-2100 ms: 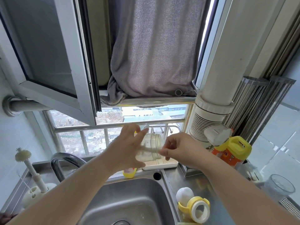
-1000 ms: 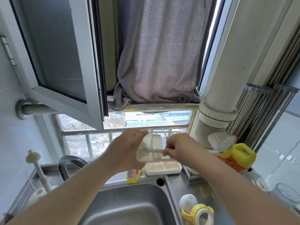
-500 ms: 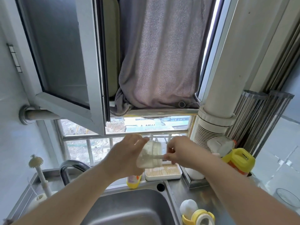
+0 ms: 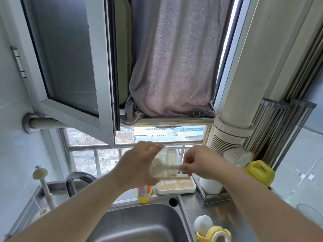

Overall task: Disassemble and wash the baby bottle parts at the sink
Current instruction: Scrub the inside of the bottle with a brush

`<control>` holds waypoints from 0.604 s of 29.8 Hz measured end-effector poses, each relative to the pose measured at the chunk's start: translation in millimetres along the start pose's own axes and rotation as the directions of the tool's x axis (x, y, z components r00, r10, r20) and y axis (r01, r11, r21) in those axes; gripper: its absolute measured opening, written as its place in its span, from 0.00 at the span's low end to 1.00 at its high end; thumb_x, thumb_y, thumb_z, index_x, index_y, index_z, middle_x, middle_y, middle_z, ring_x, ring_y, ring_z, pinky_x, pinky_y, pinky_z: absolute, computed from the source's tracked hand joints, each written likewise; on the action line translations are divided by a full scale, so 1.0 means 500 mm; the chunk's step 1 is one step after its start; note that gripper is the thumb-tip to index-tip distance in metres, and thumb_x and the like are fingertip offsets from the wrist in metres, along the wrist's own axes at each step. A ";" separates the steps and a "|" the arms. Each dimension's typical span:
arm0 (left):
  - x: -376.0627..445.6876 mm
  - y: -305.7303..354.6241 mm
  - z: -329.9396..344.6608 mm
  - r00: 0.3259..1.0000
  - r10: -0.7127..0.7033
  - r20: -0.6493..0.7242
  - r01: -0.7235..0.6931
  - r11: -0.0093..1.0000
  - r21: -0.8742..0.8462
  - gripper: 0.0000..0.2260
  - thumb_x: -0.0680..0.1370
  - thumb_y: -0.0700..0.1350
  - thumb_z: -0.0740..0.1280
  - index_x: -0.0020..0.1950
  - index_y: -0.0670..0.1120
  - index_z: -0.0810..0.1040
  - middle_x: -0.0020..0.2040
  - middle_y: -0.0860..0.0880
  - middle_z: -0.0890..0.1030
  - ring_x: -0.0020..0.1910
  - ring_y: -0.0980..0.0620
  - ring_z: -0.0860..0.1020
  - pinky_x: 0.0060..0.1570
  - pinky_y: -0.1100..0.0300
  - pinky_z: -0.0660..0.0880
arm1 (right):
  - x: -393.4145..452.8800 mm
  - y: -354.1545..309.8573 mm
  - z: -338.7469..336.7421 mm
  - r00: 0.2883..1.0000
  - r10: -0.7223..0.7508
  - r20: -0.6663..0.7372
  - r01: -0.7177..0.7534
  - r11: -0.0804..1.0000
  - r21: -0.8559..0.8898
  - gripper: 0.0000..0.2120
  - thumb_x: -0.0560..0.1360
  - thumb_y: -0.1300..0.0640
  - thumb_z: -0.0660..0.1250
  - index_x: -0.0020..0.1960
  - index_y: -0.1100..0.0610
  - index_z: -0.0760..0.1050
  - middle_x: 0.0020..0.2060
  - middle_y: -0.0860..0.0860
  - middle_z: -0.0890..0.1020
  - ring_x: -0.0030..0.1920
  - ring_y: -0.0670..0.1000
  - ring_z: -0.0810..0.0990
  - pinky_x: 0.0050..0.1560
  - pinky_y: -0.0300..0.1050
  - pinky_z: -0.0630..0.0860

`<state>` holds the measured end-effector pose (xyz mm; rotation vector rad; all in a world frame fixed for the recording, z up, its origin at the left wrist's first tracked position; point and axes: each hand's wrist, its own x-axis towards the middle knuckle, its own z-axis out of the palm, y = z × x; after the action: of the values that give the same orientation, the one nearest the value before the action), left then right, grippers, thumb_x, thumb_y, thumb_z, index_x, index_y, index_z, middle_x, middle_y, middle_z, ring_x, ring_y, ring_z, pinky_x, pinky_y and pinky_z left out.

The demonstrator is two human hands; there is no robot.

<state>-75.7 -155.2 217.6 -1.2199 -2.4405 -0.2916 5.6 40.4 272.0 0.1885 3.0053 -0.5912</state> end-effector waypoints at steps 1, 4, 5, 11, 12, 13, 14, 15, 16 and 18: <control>0.002 0.006 0.001 1.000 0.008 0.012 -0.008 1.000 0.009 0.42 0.52 0.57 0.79 0.63 0.48 0.72 0.54 0.48 0.80 0.50 0.47 0.78 0.33 0.56 0.79 | 0.001 -0.005 0.007 1.000 -0.005 0.004 0.005 1.000 -0.009 0.10 0.74 0.49 0.69 0.38 0.55 0.78 0.34 0.47 0.83 0.28 0.42 0.74 0.30 0.35 0.67; -0.005 -0.011 -0.002 0.998 -0.022 0.051 0.024 0.999 -0.038 0.42 0.55 0.59 0.79 0.65 0.50 0.70 0.57 0.48 0.79 0.54 0.47 0.77 0.37 0.54 0.80 | -0.008 0.002 -0.002 1.000 0.006 0.006 -0.005 1.000 -0.013 0.10 0.74 0.49 0.69 0.36 0.53 0.76 0.33 0.46 0.82 0.27 0.41 0.71 0.28 0.34 0.64; -0.009 -0.020 -0.001 0.999 -0.031 0.039 0.032 0.999 -0.020 0.42 0.54 0.59 0.79 0.65 0.50 0.71 0.57 0.48 0.79 0.53 0.46 0.77 0.36 0.53 0.80 | -0.010 0.008 -0.012 1.000 0.014 0.004 -0.014 1.000 -0.014 0.10 0.74 0.49 0.69 0.38 0.53 0.77 0.33 0.46 0.83 0.27 0.41 0.72 0.28 0.34 0.65; 0.009 0.027 0.004 0.993 0.002 -0.117 -0.008 0.999 -0.048 0.47 0.55 0.60 0.79 0.68 0.44 0.66 0.56 0.43 0.78 0.56 0.45 0.74 0.44 0.55 0.79 | -0.002 -0.019 0.000 0.995 0.003 -0.105 0.024 0.968 0.251 0.10 0.74 0.50 0.69 0.42 0.57 0.79 0.33 0.49 0.84 0.31 0.45 0.76 0.33 0.40 0.73; 0.003 0.030 0.008 0.991 0.019 -0.136 -0.026 0.999 -0.048 0.44 0.62 0.61 0.75 0.71 0.43 0.64 0.59 0.41 0.76 0.60 0.45 0.70 0.51 0.54 0.77 | -0.004 -0.018 -0.001 0.993 0.009 -0.115 0.026 0.955 0.297 0.10 0.74 0.50 0.69 0.42 0.57 0.79 0.32 0.49 0.84 0.31 0.45 0.77 0.34 0.41 0.74; -0.005 0.028 0.016 0.987 0.035 -0.157 -0.040 0.999 -0.027 0.38 0.70 0.60 0.68 0.73 0.42 0.61 0.63 0.40 0.72 0.64 0.44 0.65 0.56 0.52 0.74 | -0.005 -0.013 -0.003 0.993 0.003 -0.120 0.032 0.957 0.289 0.10 0.74 0.50 0.69 0.42 0.56 0.79 0.32 0.48 0.84 0.31 0.44 0.76 0.34 0.40 0.74; -0.011 0.027 0.023 0.985 0.043 -0.164 -0.044 0.999 -0.004 0.33 0.76 0.60 0.60 0.74 0.41 0.58 0.67 0.41 0.67 0.68 0.44 0.61 0.60 0.50 0.68 | -0.007 -0.008 -0.004 0.993 -0.005 -0.119 0.037 0.964 0.265 0.09 0.74 0.50 0.68 0.42 0.56 0.80 0.33 0.48 0.84 0.31 0.42 0.76 0.34 0.39 0.72; -0.017 0.030 0.024 0.990 0.039 -0.138 -0.044 0.998 -0.036 0.30 0.79 0.59 0.54 0.75 0.41 0.56 0.70 0.42 0.63 0.70 0.44 0.59 0.63 0.50 0.65 | -0.009 -0.004 -0.002 0.993 -0.013 -0.113 0.041 0.969 0.244 0.09 0.74 0.50 0.69 0.42 0.56 0.80 0.33 0.48 0.84 0.31 0.41 0.76 0.34 0.37 0.71; -0.017 0.031 0.021 0.993 0.019 -0.116 -0.031 0.995 -0.097 0.30 0.79 0.58 0.53 0.76 0.43 0.54 0.71 0.44 0.61 0.71 0.46 0.59 0.65 0.51 0.66 | -0.010 -0.003 0.000 0.994 -0.022 -0.103 0.046 0.969 0.244 0.09 0.74 0.50 0.69 0.42 0.56 0.80 0.33 0.48 0.84 0.30 0.40 0.76 0.34 0.37 0.71; -0.007 0.025 -0.005 0.999 -0.036 0.024 0.040 0.988 -0.150 0.36 0.74 0.60 0.64 0.76 0.49 0.52 0.71 0.49 0.58 0.69 0.52 0.61 0.62 0.60 0.72 | -0.010 -0.003 0.002 0.996 -0.047 -0.080 0.067 0.958 0.280 0.08 0.73 0.50 0.69 0.41 0.55 0.80 0.32 0.47 0.84 0.28 0.39 0.75 0.32 0.36 0.70</control>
<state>-63.0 -151.0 218.5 -1.2449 -2.5007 -0.4843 10.5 37.9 272.2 0.1416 2.9894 -1.0413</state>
